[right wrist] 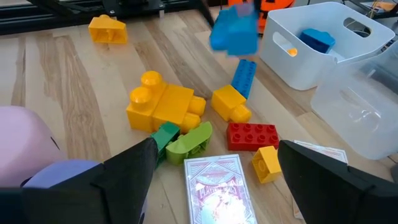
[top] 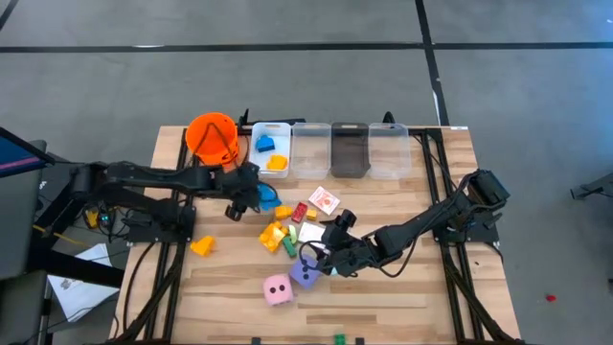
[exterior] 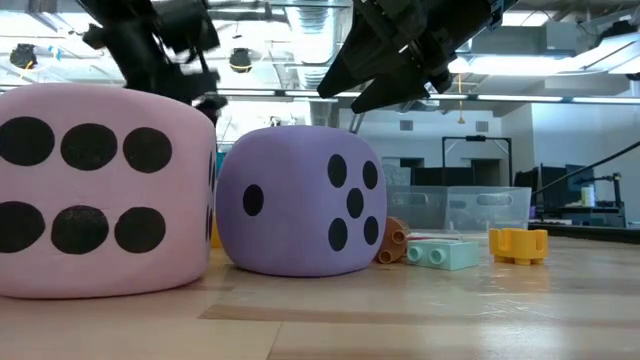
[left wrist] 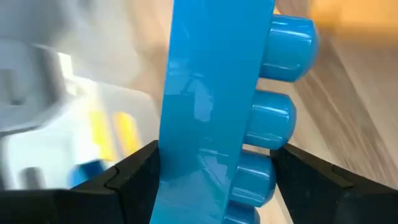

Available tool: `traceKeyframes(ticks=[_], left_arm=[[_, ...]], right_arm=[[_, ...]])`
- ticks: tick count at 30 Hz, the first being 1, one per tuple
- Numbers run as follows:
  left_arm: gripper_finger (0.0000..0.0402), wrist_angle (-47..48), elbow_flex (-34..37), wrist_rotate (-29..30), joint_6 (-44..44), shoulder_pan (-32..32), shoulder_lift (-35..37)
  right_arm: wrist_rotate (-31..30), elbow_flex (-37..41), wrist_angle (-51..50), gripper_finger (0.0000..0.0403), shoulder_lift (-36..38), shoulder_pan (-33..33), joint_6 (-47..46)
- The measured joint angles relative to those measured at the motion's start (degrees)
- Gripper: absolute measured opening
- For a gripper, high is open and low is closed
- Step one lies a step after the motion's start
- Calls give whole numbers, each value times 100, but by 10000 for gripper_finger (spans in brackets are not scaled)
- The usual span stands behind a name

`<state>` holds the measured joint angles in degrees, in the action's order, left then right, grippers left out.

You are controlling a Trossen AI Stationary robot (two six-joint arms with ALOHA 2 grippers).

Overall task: Pick & Place Toys
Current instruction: Put the big blue game piece into the white bin

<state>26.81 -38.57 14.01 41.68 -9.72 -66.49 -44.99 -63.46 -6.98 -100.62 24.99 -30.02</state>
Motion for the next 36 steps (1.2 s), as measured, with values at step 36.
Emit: traceKeyframes(ticks=[36], left_arm=[[333, -2971, -7, -991, -4679, -2225, -1028]], right_arm=[[0, -2, 146, 331, 2, 9, 0]])
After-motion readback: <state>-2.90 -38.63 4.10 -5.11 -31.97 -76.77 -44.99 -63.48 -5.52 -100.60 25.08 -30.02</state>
